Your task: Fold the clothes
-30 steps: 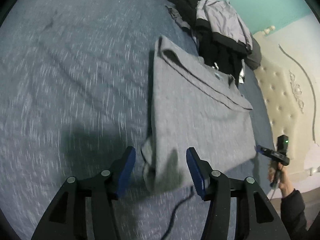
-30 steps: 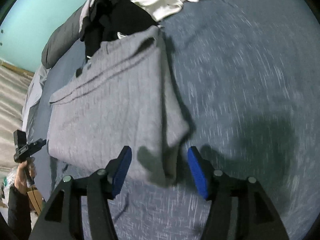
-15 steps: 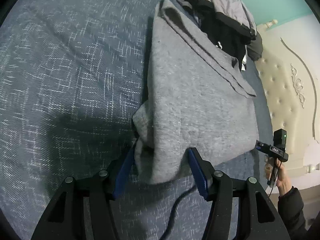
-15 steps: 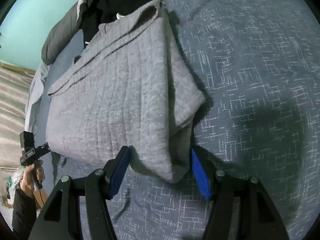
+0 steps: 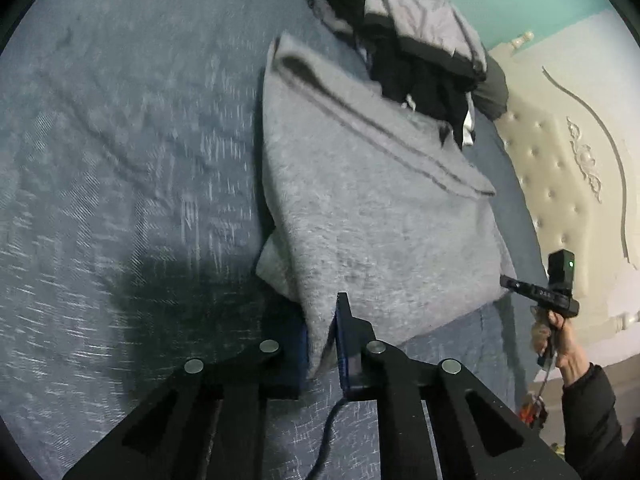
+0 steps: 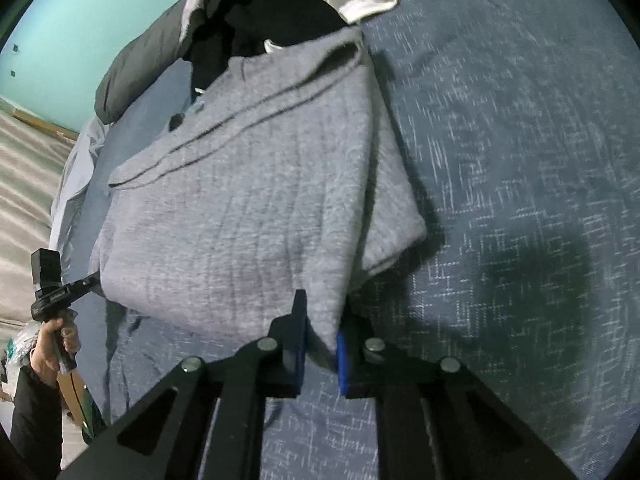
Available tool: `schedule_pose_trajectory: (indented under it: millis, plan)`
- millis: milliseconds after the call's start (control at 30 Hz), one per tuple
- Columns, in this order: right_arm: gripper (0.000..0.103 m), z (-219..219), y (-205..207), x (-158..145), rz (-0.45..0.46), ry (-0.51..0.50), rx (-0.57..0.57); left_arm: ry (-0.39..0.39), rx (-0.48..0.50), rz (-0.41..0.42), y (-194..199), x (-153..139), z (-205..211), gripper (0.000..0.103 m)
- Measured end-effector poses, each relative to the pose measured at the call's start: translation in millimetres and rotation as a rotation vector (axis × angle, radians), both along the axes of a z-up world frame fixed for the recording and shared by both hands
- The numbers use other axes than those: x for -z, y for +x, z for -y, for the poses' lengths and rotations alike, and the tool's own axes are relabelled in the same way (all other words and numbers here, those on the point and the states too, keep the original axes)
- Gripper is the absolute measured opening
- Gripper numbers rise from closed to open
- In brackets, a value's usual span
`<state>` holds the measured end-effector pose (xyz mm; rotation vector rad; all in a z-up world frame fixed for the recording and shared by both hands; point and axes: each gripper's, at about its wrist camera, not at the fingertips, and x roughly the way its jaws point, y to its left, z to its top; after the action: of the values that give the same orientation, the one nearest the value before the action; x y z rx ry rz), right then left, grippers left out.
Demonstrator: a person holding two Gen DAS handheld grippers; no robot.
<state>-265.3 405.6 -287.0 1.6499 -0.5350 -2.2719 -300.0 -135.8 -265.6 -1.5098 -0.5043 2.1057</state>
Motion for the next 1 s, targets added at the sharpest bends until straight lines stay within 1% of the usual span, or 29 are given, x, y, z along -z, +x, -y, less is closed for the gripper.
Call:
schedule_pose_trajectory:
  millis: [200, 367, 467, 600, 700, 867, 1000]
  plan:
    - [0.009, -1, 10, -39, -0.056, -0.028, -0.04, -0.022, 0.035, -0.039, 18, -35, 2, 0.011]
    - [0.009, 0, 27, -62, -0.068, -0.026, -0.069, -0.023, 0.057, -0.05, 38, -60, 2, 0.011]
    - [0.009, 4, 42, -75, -0.071, -0.028, -0.093, -0.026, 0.074, -0.054, 58, -73, -4, 0.011]
    - [0.009, 1, 76, -89, -0.061, -0.024, -0.132, -0.021, 0.098, -0.042, 91, -81, -11, 0.011]
    - [0.009, 2, 105, -86, -0.041, -0.025, -0.159, -0.016, 0.113, -0.021, 120, -76, -11, 0.011]
    - [0.009, 11, 141, -65, 0.003, -0.01, -0.203, -0.02, 0.141, 0.026, 161, -52, -13, 0.011]
    - [0.009, 13, 147, -40, 0.045, 0.016, -0.185, -0.035, 0.122, 0.07, 169, -22, -17, 0.011]
